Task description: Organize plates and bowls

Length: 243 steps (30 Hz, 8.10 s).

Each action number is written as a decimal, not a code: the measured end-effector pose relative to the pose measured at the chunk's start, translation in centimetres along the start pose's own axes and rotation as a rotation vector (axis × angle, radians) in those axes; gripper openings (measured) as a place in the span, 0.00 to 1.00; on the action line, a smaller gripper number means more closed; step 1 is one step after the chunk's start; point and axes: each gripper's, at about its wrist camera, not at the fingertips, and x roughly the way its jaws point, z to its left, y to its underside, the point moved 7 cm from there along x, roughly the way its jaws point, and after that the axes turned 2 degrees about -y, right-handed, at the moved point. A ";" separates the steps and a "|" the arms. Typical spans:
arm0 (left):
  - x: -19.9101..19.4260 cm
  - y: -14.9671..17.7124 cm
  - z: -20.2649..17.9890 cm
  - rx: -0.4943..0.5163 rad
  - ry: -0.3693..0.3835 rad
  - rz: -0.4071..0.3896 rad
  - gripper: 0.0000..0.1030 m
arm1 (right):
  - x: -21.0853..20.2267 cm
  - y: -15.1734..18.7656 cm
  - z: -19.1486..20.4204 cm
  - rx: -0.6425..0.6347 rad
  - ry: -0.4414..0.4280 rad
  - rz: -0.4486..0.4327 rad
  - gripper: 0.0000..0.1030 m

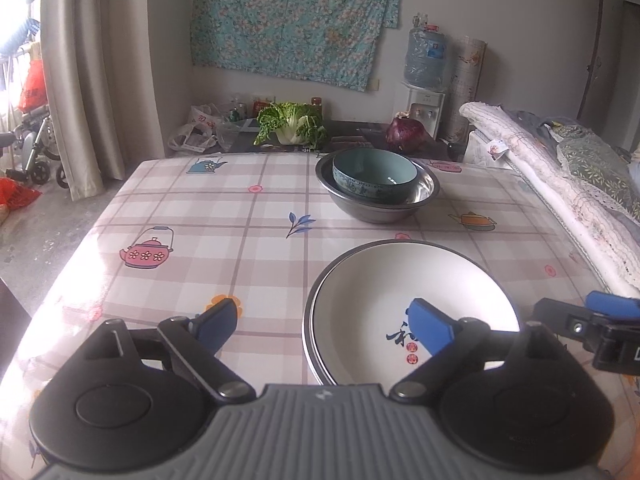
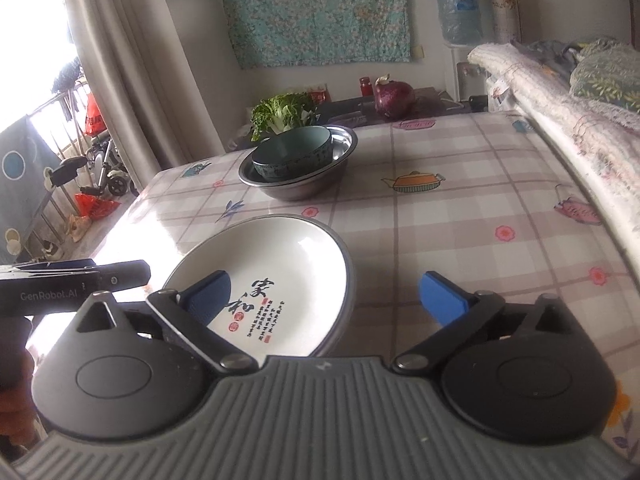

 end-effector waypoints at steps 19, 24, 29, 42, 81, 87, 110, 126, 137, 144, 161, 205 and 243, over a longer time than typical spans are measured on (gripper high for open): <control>-0.9 0.2 0.4 0.006 -0.016 0.001 0.95 | -2.3 -0.4 -0.1 -0.197 0.276 -0.004 0.99; -0.7 0.1 0.5 0.005 0.000 0.003 0.96 | -2.9 -0.8 -0.4 -0.217 0.298 -0.022 0.99; -0.2 -0.3 0.4 0.014 0.025 -0.003 0.98 | -3.3 -1.2 -1.0 -0.172 0.309 -0.041 0.99; 2.0 -3.0 -0.4 0.046 -0.031 -0.035 1.00 | -1.5 -4.5 -1.0 -0.145 0.206 -0.099 0.99; 20.2 -12.8 2.3 -0.181 0.191 0.164 0.27 | 24.6 -15.0 -6.8 0.155 -0.117 0.190 0.34; 21.8 -12.5 2.7 -0.234 0.204 0.212 0.22 | 26.1 -14.4 -6.8 0.186 -0.139 0.234 0.25; 24.7 -12.0 2.2 -0.332 0.248 0.274 0.12 | 29.6 -13.1 -5.9 0.297 -0.206 0.291 0.09; 24.1 -12.1 2.0 -0.333 0.240 0.259 0.08 | 29.1 -12.8 -6.0 0.319 -0.214 0.285 0.10; 21.9 -13.0 1.9 -0.329 0.244 0.223 0.08 | 27.2 -13.7 -5.5 0.316 -0.222 0.253 0.10; 18.5 -13.9 1.7 -0.326 0.254 0.179 0.08 | 23.8 -14.8 -4.5 0.308 -0.227 0.218 0.10; 6.0 -9.2 2.1 -0.316 0.254 0.124 0.08 | 10.5 -10.5 -0.4 0.279 -0.243 0.212 0.10; 5.7 1.5 2.4 -0.266 0.286 0.235 0.12 | 9.6 0.4 -0.8 0.225 -0.169 0.268 0.09; -5.3 3.4 -1.2 0.003 -0.102 -0.040 1.00 | -5.9 1.8 1.5 -0.071 -0.018 -0.021 0.99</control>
